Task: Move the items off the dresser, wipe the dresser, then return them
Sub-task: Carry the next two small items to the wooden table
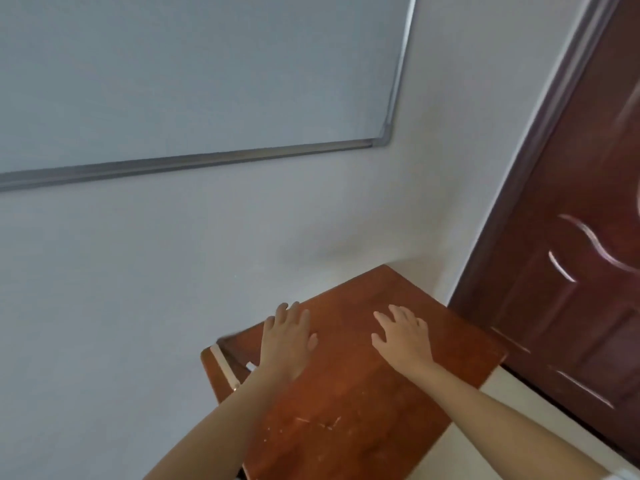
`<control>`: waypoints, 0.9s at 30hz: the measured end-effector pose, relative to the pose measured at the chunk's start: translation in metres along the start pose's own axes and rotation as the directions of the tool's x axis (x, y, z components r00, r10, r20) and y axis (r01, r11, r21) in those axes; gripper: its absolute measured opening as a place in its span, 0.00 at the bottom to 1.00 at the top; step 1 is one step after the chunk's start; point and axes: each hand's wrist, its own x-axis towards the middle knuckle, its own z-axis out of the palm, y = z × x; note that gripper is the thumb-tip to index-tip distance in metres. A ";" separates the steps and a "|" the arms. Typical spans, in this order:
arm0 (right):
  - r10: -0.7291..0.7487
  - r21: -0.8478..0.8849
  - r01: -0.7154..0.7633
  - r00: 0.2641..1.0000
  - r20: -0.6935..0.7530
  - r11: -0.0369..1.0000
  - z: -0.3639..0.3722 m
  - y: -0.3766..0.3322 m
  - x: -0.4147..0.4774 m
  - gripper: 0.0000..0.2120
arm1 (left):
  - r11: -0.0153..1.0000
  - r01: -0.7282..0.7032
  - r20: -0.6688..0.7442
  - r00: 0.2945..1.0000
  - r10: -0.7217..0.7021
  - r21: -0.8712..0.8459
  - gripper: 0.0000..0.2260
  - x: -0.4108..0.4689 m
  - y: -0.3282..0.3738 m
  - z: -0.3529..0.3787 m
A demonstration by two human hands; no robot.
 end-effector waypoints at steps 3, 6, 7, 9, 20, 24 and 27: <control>0.039 -0.017 -0.039 0.999 -0.031 0.999 -0.013 0.044 -0.017 0.25 | 0.995 -0.095 0.000 0.996 0.095 0.025 0.25 0.007 0.039 0.000; 0.101 -0.037 -0.103 0.993 -0.059 0.994 -0.025 0.094 -0.040 0.26 | 0.981 -0.191 0.007 0.982 0.191 0.025 0.26 0.014 0.094 0.001; 0.129 -0.044 -0.131 0.990 -0.061 0.990 -0.028 0.114 -0.048 0.26 | 0.975 -0.219 0.016 0.976 0.219 0.024 0.27 0.016 0.116 0.000; 0.182 -0.041 -0.186 0.980 -0.076 0.982 -0.037 0.154 -0.066 0.26 | 0.958 -0.286 0.019 0.958 0.286 0.029 0.27 0.020 0.163 0.002; 0.440 -0.116 -0.477 0.864 -0.246 0.871 -0.092 0.402 -0.201 0.23 | 0.783 -0.616 -0.055 0.788 0.614 -0.081 0.27 0.018 0.466 0.031; 0.575 -0.075 -0.621 0.760 -0.304 0.781 -0.109 0.471 -0.264 0.23 | 0.657 -0.736 -0.184 0.677 0.713 -0.166 0.33 0.002 0.568 0.039; 0.656 -0.117 -0.719 0.678 -0.331 0.685 -0.119 0.519 -0.303 0.24 | 0.593 -0.777 -0.176 0.627 0.759 -0.209 0.35 -0.011 0.631 0.042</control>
